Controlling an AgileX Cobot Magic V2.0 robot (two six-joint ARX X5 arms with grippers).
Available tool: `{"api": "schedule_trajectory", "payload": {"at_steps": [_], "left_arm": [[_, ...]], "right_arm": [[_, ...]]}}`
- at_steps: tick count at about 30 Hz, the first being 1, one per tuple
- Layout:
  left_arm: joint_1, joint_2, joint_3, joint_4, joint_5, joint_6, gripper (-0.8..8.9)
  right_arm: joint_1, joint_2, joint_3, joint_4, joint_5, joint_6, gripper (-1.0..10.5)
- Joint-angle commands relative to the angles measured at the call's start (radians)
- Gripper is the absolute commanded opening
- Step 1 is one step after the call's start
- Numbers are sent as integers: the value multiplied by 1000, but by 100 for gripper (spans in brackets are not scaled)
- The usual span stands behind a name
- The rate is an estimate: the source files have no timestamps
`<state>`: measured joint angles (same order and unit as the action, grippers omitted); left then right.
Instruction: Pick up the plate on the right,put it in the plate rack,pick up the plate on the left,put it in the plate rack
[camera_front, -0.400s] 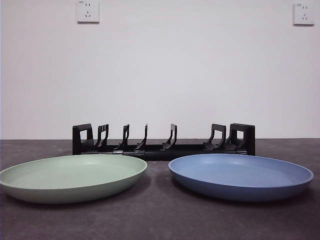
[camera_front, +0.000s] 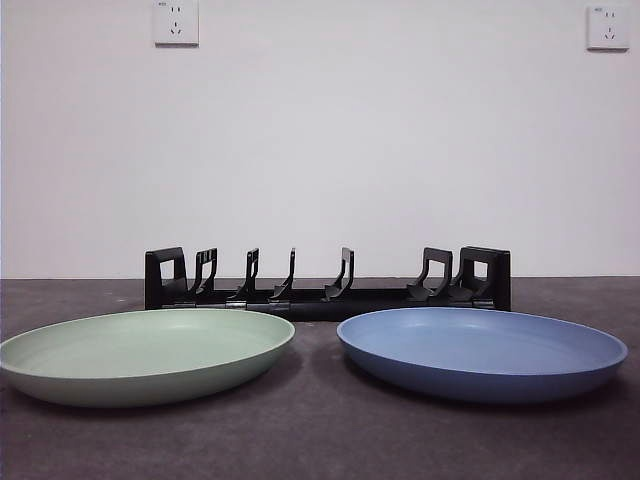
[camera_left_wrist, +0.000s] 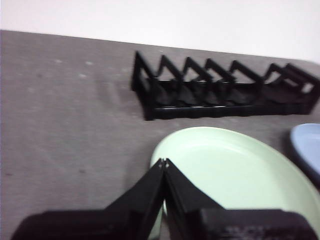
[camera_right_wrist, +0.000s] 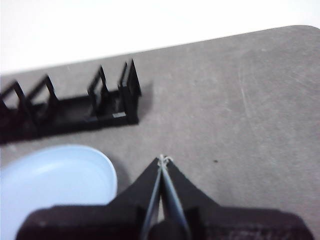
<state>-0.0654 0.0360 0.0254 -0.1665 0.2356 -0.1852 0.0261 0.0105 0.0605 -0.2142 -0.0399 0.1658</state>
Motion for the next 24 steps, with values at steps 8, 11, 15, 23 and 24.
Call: {"api": "schedule_trajectory", "payload": {"at_steps": [8,11,15,23,24], "left_arm": [[3,70,183,-14,60,-87,-6],[3,125,274,-87,60,-87,-6],[3,216,405,-187,108,-56,-6],[3,399,643,-360,282,27,-6],[3,417,668,-384,296,40,-6]], "right_arm": [[1,77,172,-6,-121,150,-12],[1,150,279,-68,-144,148,-12],[1,278,456,-186,-196,97,-12],[1,552,804,-540,-302,-97,-12],[1,579,834,-581,-314,-121,-11]]}}
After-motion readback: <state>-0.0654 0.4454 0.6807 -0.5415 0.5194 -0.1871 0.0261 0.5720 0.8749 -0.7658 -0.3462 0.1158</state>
